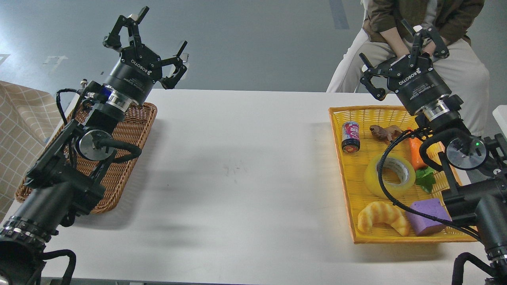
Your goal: Place and transfer tape with both arms
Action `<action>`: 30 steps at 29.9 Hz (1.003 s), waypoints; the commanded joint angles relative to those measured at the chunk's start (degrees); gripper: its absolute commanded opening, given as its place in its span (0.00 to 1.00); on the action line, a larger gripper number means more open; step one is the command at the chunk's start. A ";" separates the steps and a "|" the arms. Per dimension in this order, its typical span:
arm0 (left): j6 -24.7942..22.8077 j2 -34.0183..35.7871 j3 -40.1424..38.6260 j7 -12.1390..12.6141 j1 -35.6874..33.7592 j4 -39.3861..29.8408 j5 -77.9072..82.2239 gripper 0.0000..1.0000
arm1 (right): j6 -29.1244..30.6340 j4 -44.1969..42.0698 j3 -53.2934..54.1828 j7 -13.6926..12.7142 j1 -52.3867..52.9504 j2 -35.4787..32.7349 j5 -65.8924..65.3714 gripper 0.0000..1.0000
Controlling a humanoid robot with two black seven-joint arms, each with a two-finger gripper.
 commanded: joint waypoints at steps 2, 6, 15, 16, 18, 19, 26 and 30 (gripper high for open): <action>0.00 -0.15 -0.08 -0.11 -0.05 0.01 -0.03 0.98 | 0.00 0.05 0.01 0.00 0.04 0.00 -0.05 1.00; 0.00 -0.24 -0.17 -0.20 -0.05 0.01 -0.11 0.98 | 0.00 0.05 -0.08 0.00 0.04 0.00 0.04 1.00; 0.00 -0.24 -0.17 -0.11 0.04 0.10 -0.03 0.98 | 0.00 0.67 -1.04 -0.09 0.56 0.00 -0.13 1.00; 0.00 -0.24 -0.08 -0.11 0.13 0.18 -0.03 0.98 | 0.00 0.67 -1.31 -0.09 0.56 -0.08 -0.13 1.00; 0.00 -0.24 -0.17 -0.11 0.30 0.19 -0.03 0.98 | 0.00 0.67 -1.31 -0.09 0.48 0.00 -0.13 1.00; 0.00 -0.24 -0.17 -0.11 0.30 0.19 -0.03 0.98 | 0.00 0.67 -1.31 -0.09 0.39 0.00 -0.13 1.00; 0.00 -0.33 -0.17 -0.20 0.04 0.36 -0.03 0.98 | 0.00 0.67 -1.31 -0.17 0.04 0.18 -0.13 1.00; 0.00 -0.33 -0.17 -0.20 0.04 0.36 -0.03 0.98 | 0.00 0.67 -1.22 -0.17 0.39 0.18 -0.13 1.00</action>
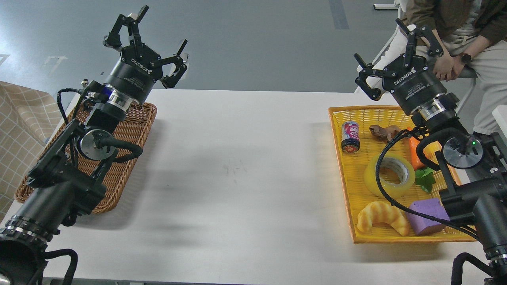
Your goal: Place and transfer tape with both arms
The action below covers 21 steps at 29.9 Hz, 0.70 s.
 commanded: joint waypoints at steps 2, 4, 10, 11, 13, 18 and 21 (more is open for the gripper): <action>0.00 -0.01 0.00 -0.01 0.02 0.00 0.02 0.98 | 0.00 -0.01 0.09 0.07 0.42 -0.19 0.00 1.00; 0.00 -0.01 0.00 -0.01 0.19 0.00 0.02 0.98 | 0.00 -0.01 0.09 0.07 0.50 -0.28 -0.18 1.00; 0.00 -0.80 0.00 -0.01 0.28 0.00 0.02 0.98 | 0.00 0.08 0.00 0.07 0.59 -0.54 -0.79 1.00; 0.00 -0.89 0.00 0.07 0.37 0.00 0.02 0.98 | 0.00 0.17 0.00 -0.01 0.59 -0.72 -0.88 1.00; 0.00 -1.07 0.09 0.16 0.37 0.00 0.10 0.98 | 0.00 0.43 -0.09 -0.02 0.50 -1.07 -0.97 1.00; 0.00 -1.16 0.17 0.07 0.37 0.00 0.10 0.98 | 0.00 0.69 -1.14 -0.02 0.50 -3.79 -3.16 1.00; 0.00 -1.16 0.17 0.07 0.37 0.00 0.10 0.98 | 0.00 1.93 -3.78 -0.02 0.68 -5.38 -7.56 1.00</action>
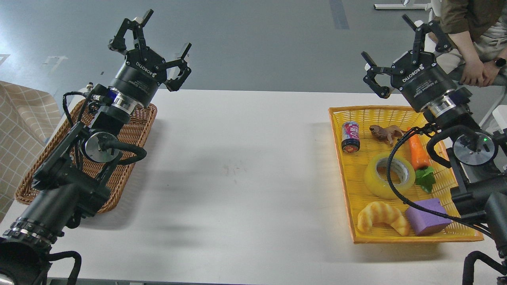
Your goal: Place and transfer tape with both arms
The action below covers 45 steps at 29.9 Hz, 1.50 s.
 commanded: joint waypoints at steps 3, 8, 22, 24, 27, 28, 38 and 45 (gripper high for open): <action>0.00 0.01 0.00 -0.04 -0.14 0.00 -0.01 0.98 | 0.00 2.81 -2.88 0.08 0.15 -4.31 -10.11 1.00; 0.00 0.01 0.00 -0.04 0.03 0.00 -0.01 0.98 | 0.00 3.43 -2.96 0.08 0.77 -5.55 -22.67 1.00; 0.00 0.01 0.27 -0.04 0.03 0.00 0.08 0.98 | 0.00 12.83 -13.84 0.25 1.03 -14.32 -54.23 1.00; 0.00 0.01 0.27 -0.04 -0.14 0.00 0.08 0.98 | 0.00 12.92 -15.96 0.26 1.64 -15.99 -56.69 1.00; 0.00 0.09 0.27 -0.04 -0.23 0.00 0.08 0.98 | 0.00 13.18 -16.50 0.26 1.56 -16.44 -60.21 1.00; 0.00 0.09 0.27 -0.04 -0.23 0.00 0.08 0.98 | 0.00 13.71 -16.67 0.26 1.04 -16.79 -62.14 1.00; 0.00 0.09 0.27 -0.04 -0.23 0.00 0.17 0.98 | 0.00 18.37 -21.95 0.26 1.65 -24.71 -73.15 1.00; 0.00 0.36 0.18 -0.04 -0.32 -0.18 0.17 0.98 | 0.00 17.93 -21.69 0.08 1.47 -24.62 -72.79 1.00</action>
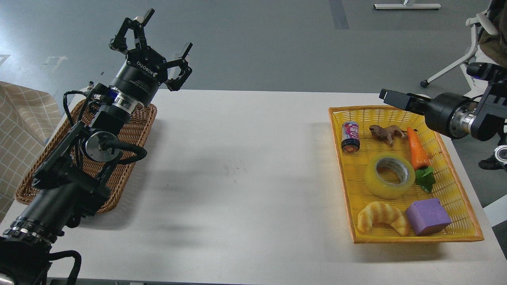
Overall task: Place and transfer tape with both arms
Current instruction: 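Move the right gripper down over the yellow basket toward the tape roll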
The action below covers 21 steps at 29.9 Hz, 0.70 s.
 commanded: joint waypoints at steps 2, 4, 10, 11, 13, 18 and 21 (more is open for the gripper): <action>0.00 0.13 -0.01 0.00 -0.05 -0.04 0.00 0.98 | 0.01 -0.24 0.44 0.16 -0.24 0.18 0.37 1.00; 0.00 0.13 -0.01 0.00 -0.05 -0.04 0.00 0.98 | 0.01 -0.06 0.61 0.16 -0.07 0.79 0.46 1.00; 0.00 -0.13 -0.10 0.00 0.04 -0.04 0.00 0.98 | 0.01 -0.15 1.06 -0.28 -0.86 1.76 0.46 1.00; 0.00 -0.13 -0.10 0.00 0.04 -0.04 0.00 0.98 | 0.01 -0.24 0.97 -0.36 -0.95 1.76 0.54 1.00; 0.00 -0.13 -0.10 0.00 0.04 -0.04 0.00 0.98 | 0.01 0.11 0.88 -0.45 -1.30 1.33 0.54 1.00; 0.00 -0.13 -0.10 0.00 -0.05 -0.04 0.00 0.98 | 0.01 0.29 0.18 -0.37 -1.39 0.18 0.11 1.00; 0.00 -0.13 -0.18 0.00 -0.14 -0.04 0.00 0.98 | 0.01 0.20 0.09 -0.37 -1.48 -0.43 -0.51 0.98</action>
